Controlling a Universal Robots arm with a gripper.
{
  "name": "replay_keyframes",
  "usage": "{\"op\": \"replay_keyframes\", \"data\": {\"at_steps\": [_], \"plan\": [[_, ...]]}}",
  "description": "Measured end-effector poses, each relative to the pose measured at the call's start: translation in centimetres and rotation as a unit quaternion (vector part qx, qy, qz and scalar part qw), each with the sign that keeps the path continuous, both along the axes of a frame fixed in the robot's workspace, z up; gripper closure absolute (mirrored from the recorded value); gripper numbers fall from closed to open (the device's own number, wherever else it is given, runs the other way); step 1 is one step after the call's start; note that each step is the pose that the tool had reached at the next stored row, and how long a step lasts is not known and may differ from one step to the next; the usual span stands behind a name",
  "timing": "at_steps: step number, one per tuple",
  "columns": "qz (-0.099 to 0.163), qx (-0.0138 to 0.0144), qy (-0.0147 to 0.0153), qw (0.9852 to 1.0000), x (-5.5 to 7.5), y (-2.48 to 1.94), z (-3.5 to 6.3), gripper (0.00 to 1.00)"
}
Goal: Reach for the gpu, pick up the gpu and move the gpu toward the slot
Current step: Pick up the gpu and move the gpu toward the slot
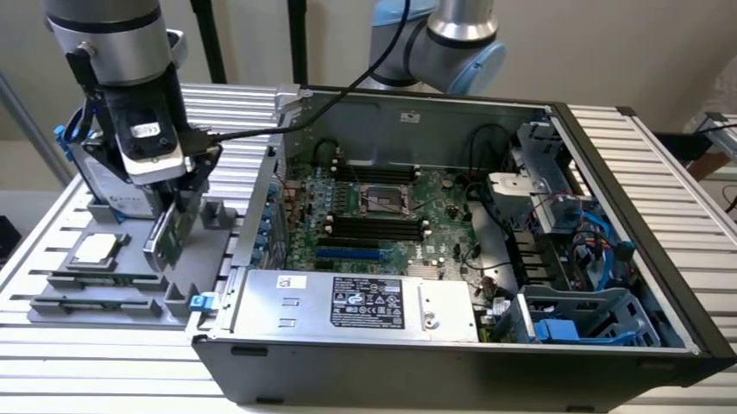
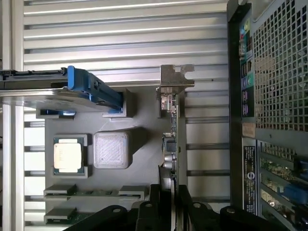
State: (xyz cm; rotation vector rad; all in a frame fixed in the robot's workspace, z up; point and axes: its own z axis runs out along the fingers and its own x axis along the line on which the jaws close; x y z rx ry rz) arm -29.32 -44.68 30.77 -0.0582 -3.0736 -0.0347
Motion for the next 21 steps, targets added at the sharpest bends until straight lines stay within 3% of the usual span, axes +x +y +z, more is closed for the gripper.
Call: {"op": "replay_keyframes", "data": {"at_steps": [13, 21], "plan": [[0.0, 0.0, 0.0027, 1.0, 1.0, -0.13, 5.91, 0.73], [0.0, 0.0006, 0.0043, 1.0, 3.8, -0.38, 9.53, 0.73]]}}
